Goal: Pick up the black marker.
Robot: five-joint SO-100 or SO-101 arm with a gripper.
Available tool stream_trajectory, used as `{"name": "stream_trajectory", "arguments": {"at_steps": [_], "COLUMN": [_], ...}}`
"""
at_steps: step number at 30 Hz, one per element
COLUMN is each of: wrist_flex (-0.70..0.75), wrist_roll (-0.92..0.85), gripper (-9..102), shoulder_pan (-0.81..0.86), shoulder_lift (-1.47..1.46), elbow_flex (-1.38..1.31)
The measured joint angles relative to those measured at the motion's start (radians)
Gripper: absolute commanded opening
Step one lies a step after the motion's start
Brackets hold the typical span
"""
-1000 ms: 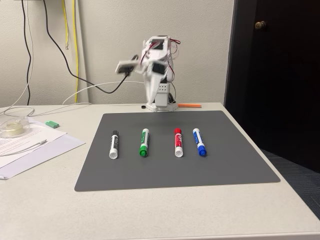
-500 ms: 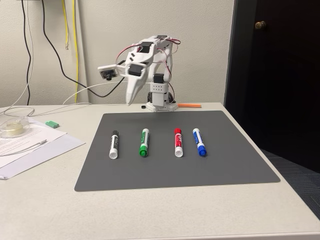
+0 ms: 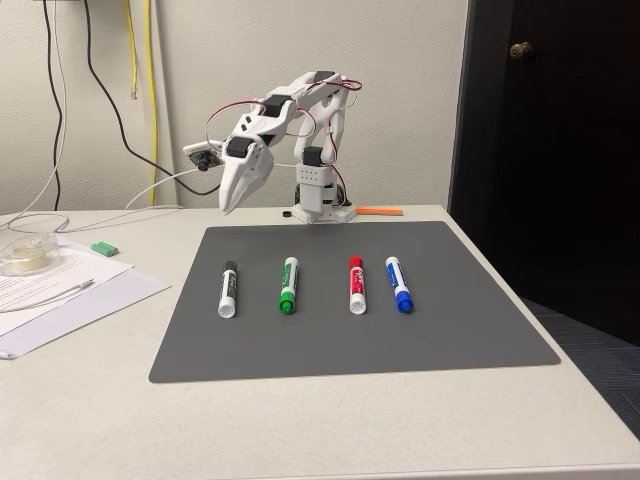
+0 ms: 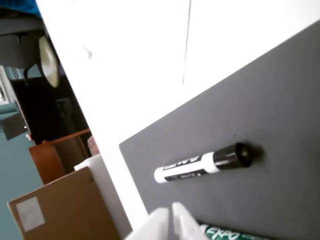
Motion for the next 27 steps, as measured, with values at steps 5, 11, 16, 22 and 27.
{"name": "stream_trajectory", "arguments": {"at_steps": [5, 11, 16, 22, 27], "wrist_flex": [0.003, 0.029, 0.032, 0.023, 0.023], "wrist_roll": [0.044, 0.098, 0.147, 0.149, 0.149], "gripper": [0, 0, 0, 0, 0], "shoulder_pan": [-0.003, -0.005, -0.031, -0.031, -0.038], "shoulder_lift": [-0.009, -0.012, -0.006, -0.006, 0.012], "elbow_flex": [-0.005, -0.020, -0.021, -0.021, -0.021]}}
